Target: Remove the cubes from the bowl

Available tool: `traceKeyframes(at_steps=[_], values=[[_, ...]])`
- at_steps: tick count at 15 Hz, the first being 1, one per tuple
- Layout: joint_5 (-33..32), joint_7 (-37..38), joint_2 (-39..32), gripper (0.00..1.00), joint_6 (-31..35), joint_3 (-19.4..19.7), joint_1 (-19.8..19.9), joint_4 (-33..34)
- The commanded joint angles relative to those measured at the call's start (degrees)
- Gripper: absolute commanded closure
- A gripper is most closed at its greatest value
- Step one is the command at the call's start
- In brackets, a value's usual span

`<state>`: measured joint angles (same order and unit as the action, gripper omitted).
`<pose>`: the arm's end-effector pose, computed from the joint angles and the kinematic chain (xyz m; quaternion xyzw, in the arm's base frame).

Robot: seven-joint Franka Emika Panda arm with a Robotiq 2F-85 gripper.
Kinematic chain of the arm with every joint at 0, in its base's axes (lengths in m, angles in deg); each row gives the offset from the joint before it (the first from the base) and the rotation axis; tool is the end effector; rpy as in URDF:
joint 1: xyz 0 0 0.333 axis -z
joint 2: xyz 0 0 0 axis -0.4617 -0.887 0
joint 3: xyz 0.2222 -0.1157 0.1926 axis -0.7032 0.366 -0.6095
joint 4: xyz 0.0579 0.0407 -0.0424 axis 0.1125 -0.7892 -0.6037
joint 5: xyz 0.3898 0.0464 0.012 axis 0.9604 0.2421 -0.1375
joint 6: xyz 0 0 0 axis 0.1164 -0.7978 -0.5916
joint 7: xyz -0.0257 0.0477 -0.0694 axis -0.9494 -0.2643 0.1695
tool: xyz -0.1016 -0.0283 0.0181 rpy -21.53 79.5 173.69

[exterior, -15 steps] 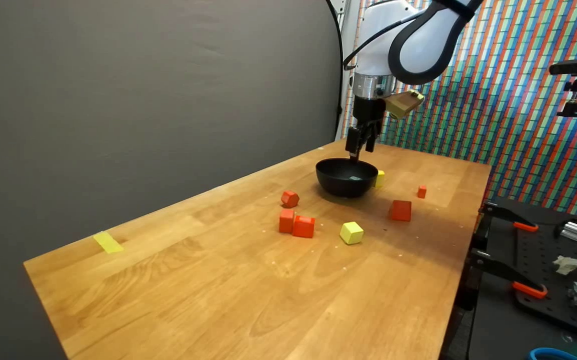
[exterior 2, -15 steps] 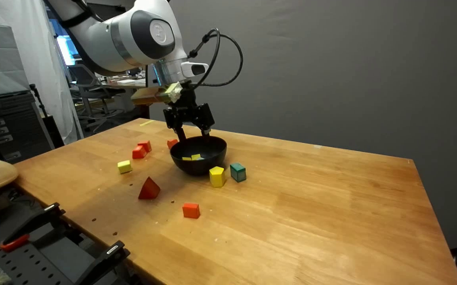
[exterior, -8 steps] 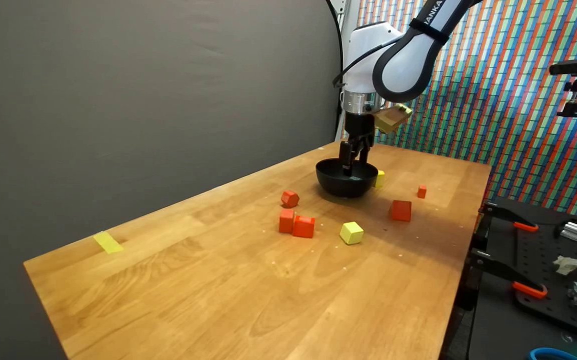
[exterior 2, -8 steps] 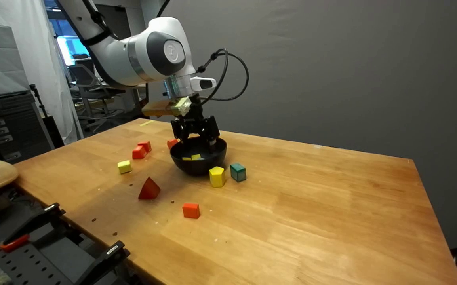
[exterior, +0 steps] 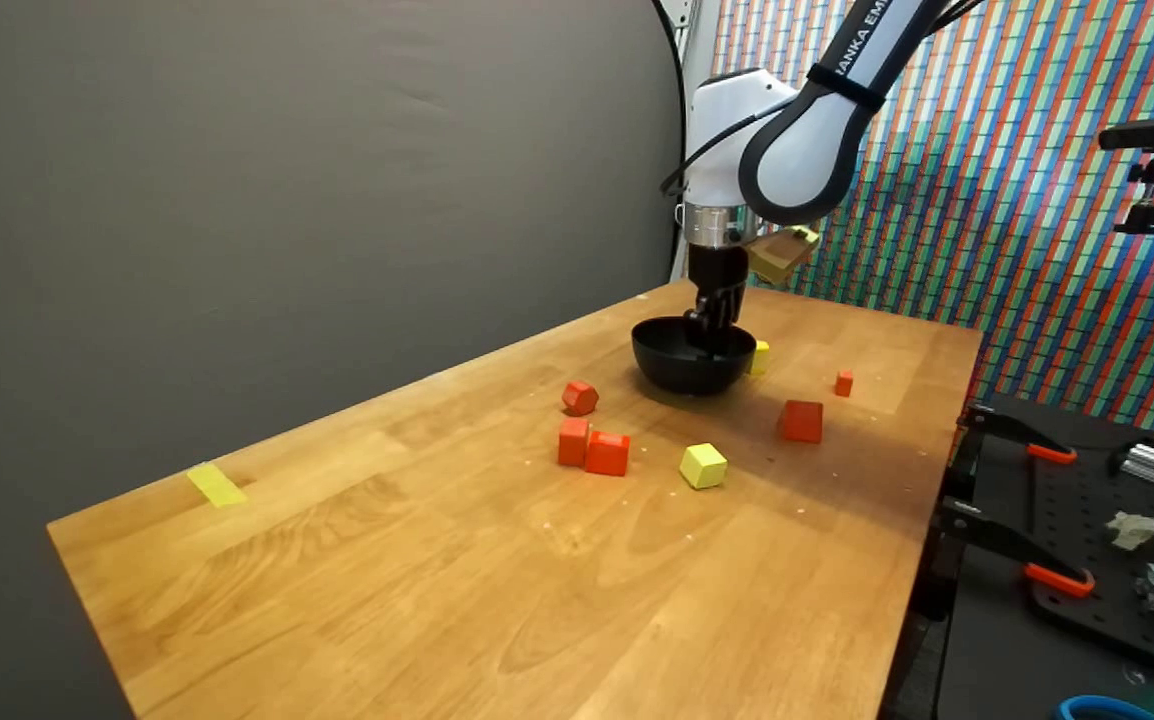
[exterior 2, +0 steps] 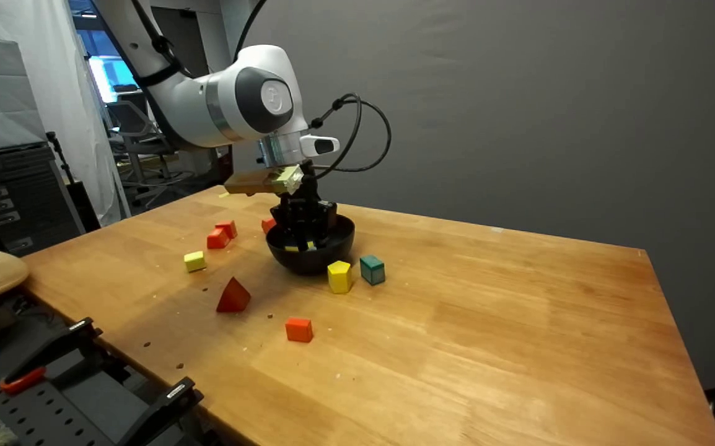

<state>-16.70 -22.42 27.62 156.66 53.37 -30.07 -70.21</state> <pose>0.5314 -0.0026 0.1645 0.9961 0.0389 0.0010 0.0795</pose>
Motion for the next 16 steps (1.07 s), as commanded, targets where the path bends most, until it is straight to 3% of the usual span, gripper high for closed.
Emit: traceKeyframes(at_steps=[1,2,4,6,7,11,14,16], values=[[2.2,-2.2,-1.1,0.69,-1.0,0.3,-0.6,2.0],[3.3,-2.4,-1.2,0.68,-1.2,-0.3,-0.3,2.1],[6.7,-3.1,-0.8,0.76,-1.9,-1.7,0.7,2.3],[9.5,-4.4,2.5,0.95,-2.4,-2.4,1.4,1.1],[8.8,-3.8,5.1,0.93,-0.2,-1.4,0.7,-0.3],[2.7,-2.5,14.5,0.93,6.2,1.4,-2.0,-3.7],[-7.8,-0.1,13.6,0.93,10.7,4.3,-2.8,-1.8],[-11.2,2.2,10.6,0.93,10.0,5.7,-2.2,0.3]])
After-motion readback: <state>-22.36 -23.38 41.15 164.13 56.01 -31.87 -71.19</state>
